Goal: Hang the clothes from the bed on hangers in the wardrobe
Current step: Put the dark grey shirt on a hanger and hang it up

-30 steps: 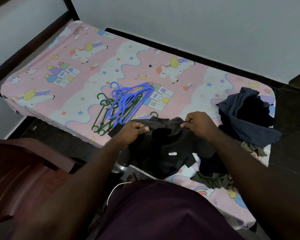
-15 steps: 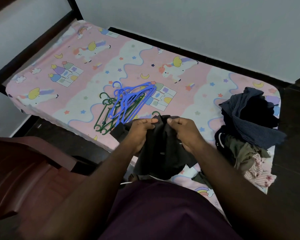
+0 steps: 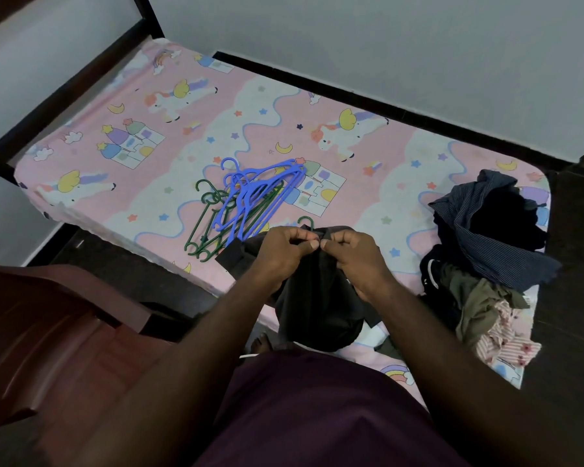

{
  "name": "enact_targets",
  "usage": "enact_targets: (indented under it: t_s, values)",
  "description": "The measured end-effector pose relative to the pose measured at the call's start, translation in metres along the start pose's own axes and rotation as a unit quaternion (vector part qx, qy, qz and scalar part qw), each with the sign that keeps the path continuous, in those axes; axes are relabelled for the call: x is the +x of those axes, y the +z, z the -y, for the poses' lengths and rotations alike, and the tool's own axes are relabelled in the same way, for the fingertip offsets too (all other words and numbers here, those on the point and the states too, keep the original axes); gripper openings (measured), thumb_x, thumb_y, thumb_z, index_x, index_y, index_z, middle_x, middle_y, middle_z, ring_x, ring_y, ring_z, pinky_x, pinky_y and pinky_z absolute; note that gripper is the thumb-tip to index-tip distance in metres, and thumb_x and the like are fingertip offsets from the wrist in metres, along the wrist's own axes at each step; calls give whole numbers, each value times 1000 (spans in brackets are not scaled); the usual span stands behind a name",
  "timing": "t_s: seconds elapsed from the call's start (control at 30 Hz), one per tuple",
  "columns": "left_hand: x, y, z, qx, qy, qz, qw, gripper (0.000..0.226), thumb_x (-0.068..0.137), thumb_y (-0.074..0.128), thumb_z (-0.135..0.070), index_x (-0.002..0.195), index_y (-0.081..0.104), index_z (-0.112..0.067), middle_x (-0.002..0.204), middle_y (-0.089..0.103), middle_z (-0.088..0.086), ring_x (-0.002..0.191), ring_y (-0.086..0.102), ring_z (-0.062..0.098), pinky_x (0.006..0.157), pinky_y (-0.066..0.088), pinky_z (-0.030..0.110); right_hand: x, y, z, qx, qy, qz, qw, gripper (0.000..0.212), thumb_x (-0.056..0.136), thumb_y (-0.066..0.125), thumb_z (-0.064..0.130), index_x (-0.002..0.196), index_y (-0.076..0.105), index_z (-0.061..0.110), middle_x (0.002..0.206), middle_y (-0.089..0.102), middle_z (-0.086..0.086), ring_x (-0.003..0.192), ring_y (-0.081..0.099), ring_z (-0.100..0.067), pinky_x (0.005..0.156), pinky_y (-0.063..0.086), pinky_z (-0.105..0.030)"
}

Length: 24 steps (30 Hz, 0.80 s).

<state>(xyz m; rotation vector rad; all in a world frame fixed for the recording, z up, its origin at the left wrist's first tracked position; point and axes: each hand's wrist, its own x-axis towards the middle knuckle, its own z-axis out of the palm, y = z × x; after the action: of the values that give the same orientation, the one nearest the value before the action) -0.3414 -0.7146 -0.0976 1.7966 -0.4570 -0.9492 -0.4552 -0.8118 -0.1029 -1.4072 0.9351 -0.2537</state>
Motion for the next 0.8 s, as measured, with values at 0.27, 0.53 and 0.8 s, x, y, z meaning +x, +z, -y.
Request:
enact_targets:
  t_s: [0.27, 0.53, 0.8]
  values:
    - [2, -1, -5, 24, -7, -1, 1000, 6, 89, 68, -11, 86, 72, -13, 83, 72, 1, 81, 67, 9, 72, 52, 15, 1, 2, -1, -12, -31, -19, 999, 19, 89, 68, 8, 72, 68, 17, 65, 65, 1, 62, 55, -12, 61, 46, -28]
    - [6, -6, -2, 34, -43, 14, 998, 9, 87, 71, -13, 79, 71, -16, 72, 69, -4, 65, 61, -1, 55, 44, 9, 1, -5, 4, -115, -30, 22, 993, 21, 92, 57, 7, 83, 72, 19, 73, 70, -8, 66, 63, -18, 66, 53, -28]
    - [8, -1, 6, 11, -99, 63, 993, 6, 89, 67, -5, 88, 73, -4, 86, 72, 10, 79, 65, 13, 66, 50, 21, 3, -3, 11, -359, -64, 34, 930, 15, 84, 64, 13, 70, 63, 15, 57, 61, 3, 54, 57, -12, 58, 45, -22]
